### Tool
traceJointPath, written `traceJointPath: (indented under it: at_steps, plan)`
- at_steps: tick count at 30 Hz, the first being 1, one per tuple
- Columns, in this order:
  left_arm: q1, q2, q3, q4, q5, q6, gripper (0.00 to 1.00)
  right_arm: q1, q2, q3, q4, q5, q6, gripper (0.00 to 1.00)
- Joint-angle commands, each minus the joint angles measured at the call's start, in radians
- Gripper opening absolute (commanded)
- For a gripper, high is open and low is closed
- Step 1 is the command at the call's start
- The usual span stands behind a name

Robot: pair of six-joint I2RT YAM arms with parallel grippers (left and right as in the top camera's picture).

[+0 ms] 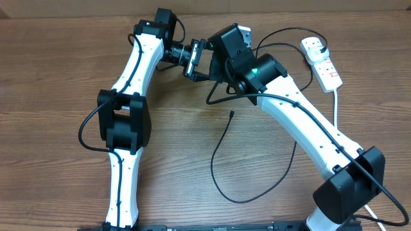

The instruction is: Plug charger to phone and switch on socket

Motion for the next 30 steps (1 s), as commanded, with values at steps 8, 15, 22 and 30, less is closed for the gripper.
traceJointPath:
  at_steps: [8,15,22,30]
  plan:
    - [-0.009,-0.002,0.032,0.000,0.042,-0.013,0.72,0.002,-0.014,0.011,0.008,0.014,-0.003,0.19]
    - [-0.009,-0.002,0.032,0.001,0.055,0.003,0.73,0.002,-0.011,0.010,0.008,0.014,-0.003,0.18]
    - [-0.009,-0.002,0.032,0.001,0.069,0.024,0.72,0.002,0.006,0.010,0.004,0.014,-0.003,0.16]
    - [-0.008,-0.002,0.032,0.001,0.069,0.029,0.73,0.001,0.007,0.011,0.008,0.014,-0.003,0.13]
